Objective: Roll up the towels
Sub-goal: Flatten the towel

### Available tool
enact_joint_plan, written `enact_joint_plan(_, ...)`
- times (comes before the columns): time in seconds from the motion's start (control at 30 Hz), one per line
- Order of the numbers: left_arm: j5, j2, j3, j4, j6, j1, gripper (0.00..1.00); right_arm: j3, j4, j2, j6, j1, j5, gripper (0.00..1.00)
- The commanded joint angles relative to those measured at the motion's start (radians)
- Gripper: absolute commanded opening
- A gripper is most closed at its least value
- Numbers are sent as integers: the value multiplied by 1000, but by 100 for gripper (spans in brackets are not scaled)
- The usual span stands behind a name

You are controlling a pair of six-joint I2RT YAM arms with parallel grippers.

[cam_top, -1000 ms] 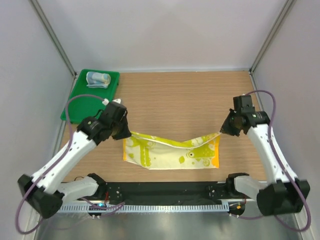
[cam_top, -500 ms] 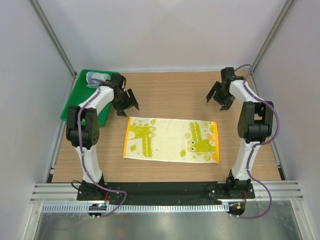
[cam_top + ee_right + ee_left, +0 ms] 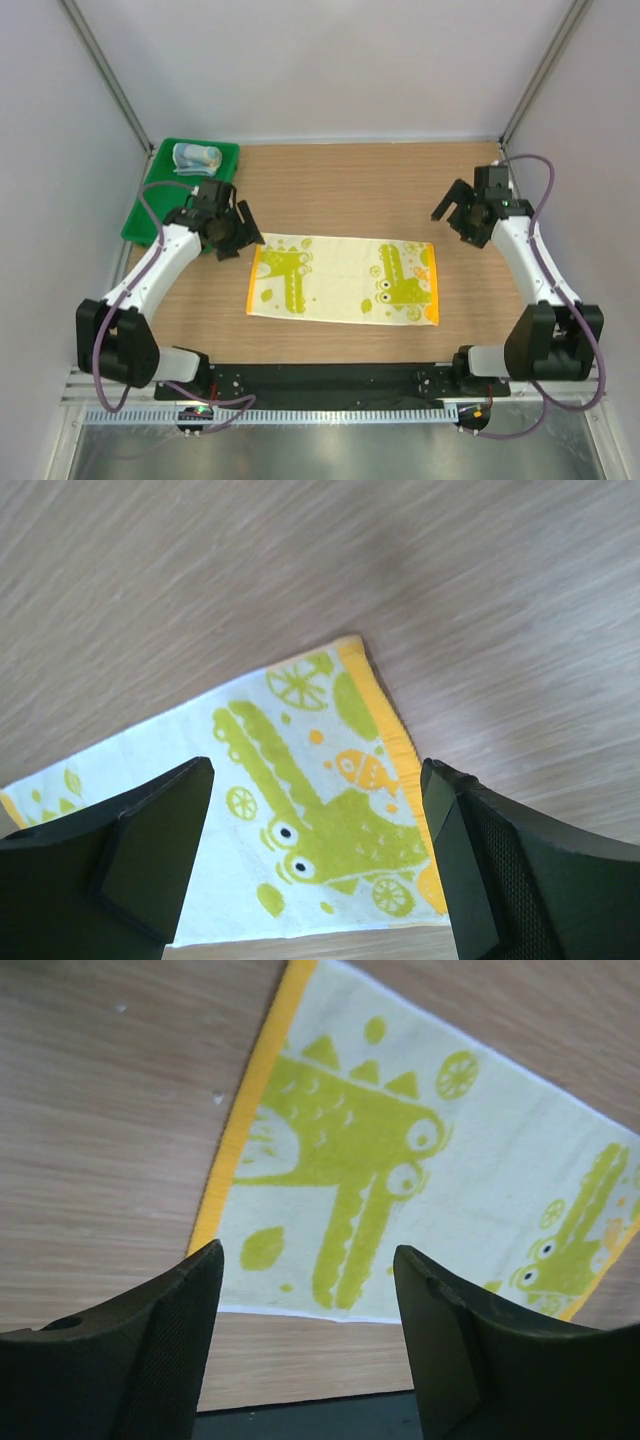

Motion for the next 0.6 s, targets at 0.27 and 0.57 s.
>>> enact_joint_plan(0.27, -44, -365, -427, 38, -111, -25, 66, -358, 67, -329, 37, 64, -140, 91)
enact_joint_plan(0.57, -47, -321, -532, 111, -196, -50, 64, -343, 20, -325, 7, 71, -141, 91)
